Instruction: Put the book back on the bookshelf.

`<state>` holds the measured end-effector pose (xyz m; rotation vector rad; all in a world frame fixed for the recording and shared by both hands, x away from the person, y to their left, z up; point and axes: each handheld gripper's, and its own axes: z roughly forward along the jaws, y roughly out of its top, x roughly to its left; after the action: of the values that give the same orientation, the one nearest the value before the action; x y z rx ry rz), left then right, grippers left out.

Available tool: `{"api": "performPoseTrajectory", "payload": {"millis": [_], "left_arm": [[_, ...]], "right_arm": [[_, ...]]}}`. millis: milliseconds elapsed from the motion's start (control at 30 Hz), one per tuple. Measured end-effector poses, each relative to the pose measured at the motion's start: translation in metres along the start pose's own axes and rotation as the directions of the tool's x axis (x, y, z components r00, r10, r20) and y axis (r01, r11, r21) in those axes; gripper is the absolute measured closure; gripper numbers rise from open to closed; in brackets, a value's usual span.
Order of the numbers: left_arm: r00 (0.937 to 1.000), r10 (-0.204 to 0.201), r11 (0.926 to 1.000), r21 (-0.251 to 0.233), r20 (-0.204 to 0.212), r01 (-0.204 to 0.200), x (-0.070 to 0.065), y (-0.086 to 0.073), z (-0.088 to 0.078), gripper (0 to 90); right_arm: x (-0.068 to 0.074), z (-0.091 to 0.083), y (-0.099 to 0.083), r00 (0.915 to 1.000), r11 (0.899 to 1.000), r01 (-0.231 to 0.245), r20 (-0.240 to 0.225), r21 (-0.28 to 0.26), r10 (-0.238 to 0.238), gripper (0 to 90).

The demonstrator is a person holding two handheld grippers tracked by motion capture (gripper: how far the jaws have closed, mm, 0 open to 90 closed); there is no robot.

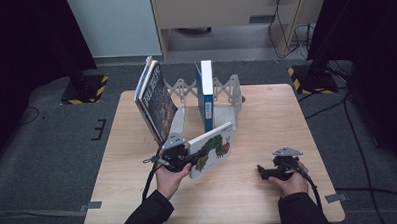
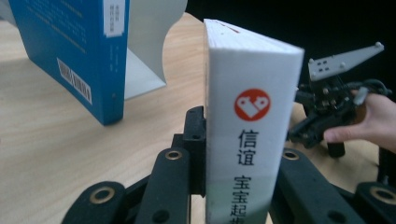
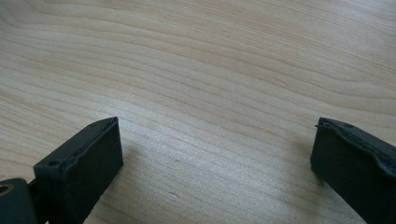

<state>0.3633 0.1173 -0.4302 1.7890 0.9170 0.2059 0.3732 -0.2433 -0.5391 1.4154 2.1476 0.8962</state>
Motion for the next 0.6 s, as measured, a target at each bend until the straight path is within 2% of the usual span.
{"api": "performPoseTrajectory", "payload": {"millis": [167, 267, 500, 600], "left_arm": [[0.9994, 0.019, 0.9997, -0.017, -0.029, -0.019, -0.003, 0.008, 0.009, 74.7], [0.9991, 0.017, 0.9994, -0.030, -0.040, -0.018, -0.003, 0.011, 0.015, 74.7], [0.9966, -0.019, 0.9975, -0.069, -0.080, 0.013, 0.000, 0.013, 0.026, 74.7], [0.9957, -0.036, 0.9957, -0.088, -0.086, 0.028, 0.003, 0.014, 0.029, 74.7]], "right_arm": [[0.000, 0.000, 0.000, 1.0000, 1.000, 0.001, 0.000, 0.000, -0.001, 2.4], [0.000, 0.000, 0.000, 1.0000, 1.000, 0.001, 0.001, 0.000, -0.001, 2.4], [0.000, 0.000, 0.000, 1.0000, 1.000, 0.001, 0.001, 0.000, -0.001, 2.4], [0.000, 0.000, 0.000, 1.0000, 1.000, 0.001, 0.001, 0.000, -0.001, 2.4]]}}
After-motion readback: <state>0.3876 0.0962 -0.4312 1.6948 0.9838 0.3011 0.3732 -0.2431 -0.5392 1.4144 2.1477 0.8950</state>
